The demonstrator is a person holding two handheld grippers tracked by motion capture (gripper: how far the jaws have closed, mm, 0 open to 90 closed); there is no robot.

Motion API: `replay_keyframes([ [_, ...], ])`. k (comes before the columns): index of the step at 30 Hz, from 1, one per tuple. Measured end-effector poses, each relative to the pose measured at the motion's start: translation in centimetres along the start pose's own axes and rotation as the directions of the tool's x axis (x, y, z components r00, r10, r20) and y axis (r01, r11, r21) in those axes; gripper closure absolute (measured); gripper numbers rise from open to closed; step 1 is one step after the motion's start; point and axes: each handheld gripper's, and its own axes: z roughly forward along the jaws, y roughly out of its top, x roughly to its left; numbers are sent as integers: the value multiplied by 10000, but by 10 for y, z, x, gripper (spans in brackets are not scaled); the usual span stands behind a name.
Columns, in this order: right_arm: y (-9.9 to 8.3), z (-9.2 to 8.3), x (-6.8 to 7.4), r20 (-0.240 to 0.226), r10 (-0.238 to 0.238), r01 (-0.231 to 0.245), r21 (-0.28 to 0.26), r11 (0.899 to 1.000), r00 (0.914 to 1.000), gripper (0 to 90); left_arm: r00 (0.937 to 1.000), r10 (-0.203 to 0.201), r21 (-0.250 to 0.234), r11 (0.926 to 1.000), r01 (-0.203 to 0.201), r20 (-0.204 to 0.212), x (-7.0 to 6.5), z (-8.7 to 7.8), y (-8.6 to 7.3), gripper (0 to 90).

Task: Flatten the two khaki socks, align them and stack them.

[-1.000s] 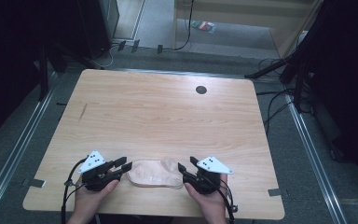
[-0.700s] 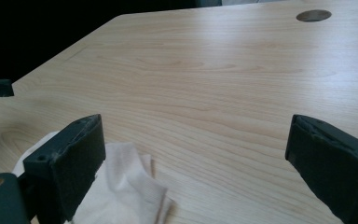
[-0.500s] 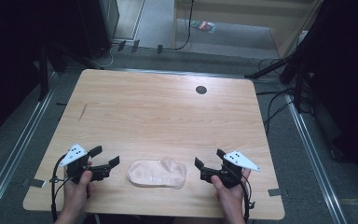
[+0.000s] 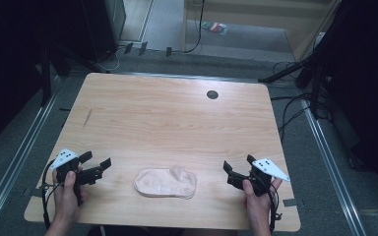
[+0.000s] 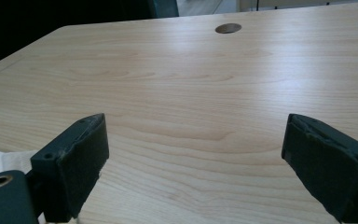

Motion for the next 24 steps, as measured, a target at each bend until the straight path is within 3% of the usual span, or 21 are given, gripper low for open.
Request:
replay_keyframes([
  [4, -2, -2, -12, 456, -42, 36, 130, 9999, 9990, 72, 9994, 127, 125, 9998, -123, -308, 7, -2, 0, 134],
  [5, -2, -2, -18, 657, 93, -101, 120, 9999, 9978, 72, 9988, 84, -37, 10000, -85, -479, 10, -5, 0, 134],
  [8, -2, -4, -25, 877, 29, -33, 46, 10000, 9961, 72, 9983, -101, -250, 9997, 87, -567, 18, -9, 1, 135],
  [12, -2, -6, -32, 1076, -39, 30, 81, 10000, 9942, 72, 9970, -144, -195, 9997, 130, -754, 26, -11, 0, 135],
  [15, -4, -10, -43, 1200, -3, -1, 29, 10000, 9928, 72, 9931, 163, -38, 9999, -169, -1163, 32, -14, 0, 135],
  [24, -10, -15, -65, 1786, 107, -141, 178, 9997, 9839, 75, 9838, 346, 46, 9994, -343, -1756, 52, -21, 0, 135],
])
